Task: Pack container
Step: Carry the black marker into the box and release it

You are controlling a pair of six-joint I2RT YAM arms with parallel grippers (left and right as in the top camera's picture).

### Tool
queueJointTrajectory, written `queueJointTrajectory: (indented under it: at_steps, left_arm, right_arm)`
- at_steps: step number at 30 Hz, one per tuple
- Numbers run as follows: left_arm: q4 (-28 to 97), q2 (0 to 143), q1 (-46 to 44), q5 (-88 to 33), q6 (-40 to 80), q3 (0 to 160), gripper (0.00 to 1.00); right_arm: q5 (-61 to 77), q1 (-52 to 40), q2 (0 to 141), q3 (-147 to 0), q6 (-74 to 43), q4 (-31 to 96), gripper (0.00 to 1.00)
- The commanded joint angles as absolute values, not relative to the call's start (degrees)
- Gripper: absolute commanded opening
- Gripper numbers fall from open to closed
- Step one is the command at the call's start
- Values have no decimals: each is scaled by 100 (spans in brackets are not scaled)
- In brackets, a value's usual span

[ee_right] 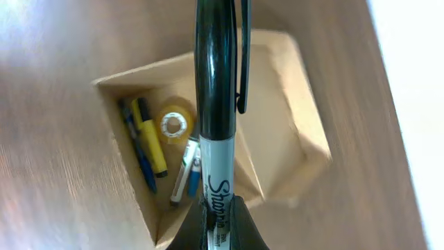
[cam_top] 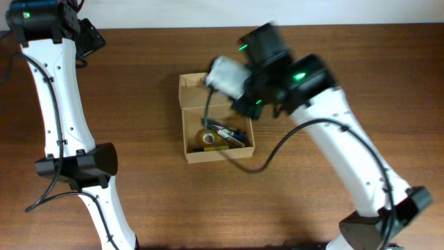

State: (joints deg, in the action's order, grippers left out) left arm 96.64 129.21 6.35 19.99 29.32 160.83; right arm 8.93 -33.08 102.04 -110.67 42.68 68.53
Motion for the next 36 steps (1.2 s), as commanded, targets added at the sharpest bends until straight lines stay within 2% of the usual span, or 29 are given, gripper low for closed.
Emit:
queueJointTrajectory:
  at_steps: [1,11,20,22,23,24,28,32,34,36]
  left_arm:
    - [9666,12737,655,2060,2858,16145,100]
    - [9666,12737,655,2060,2858,16145,100]
    - [9666,12737,655,2060,2858,16145,100]
    - [9666,12737,655,2060,2860,16145,100]
    - [9666,12737,655,2060,2860,16145,100]
    - [9666,12737,655,2060,2860,16145,100]
    - [9666,12737,655,2060,2858,16145,100]
    - [9666,12737,655,2060,2858,16145,100]
    - [9666,12737,655,2060,2858,16145,100]
    - [9666,12737,655,2060,2858,16145,100]
  right_arm:
    - [550,-3570,10781,-10978,5601,6855,4]
    - [576,-3328,12280,-10978,5848,6716,4]
    - [823,-3339,12702,-10978,5798,6906,4]
    - [884,-3334,12702,-10978,5566,6899,11]
    - [878,-3334,12702,-10978,5430,6908,25]
    - [878,-3334,12702,-10978,5288,6936,35]
    - [873,-3341,12698,-10995,4829,7205,40]
    - [875,-3339,12593,-11338,4364,7679,37]
    - [873,-3339,12420,-11714,4021,7830,27]
    - [875,-3321,12278,-12143,3500,7898,21]
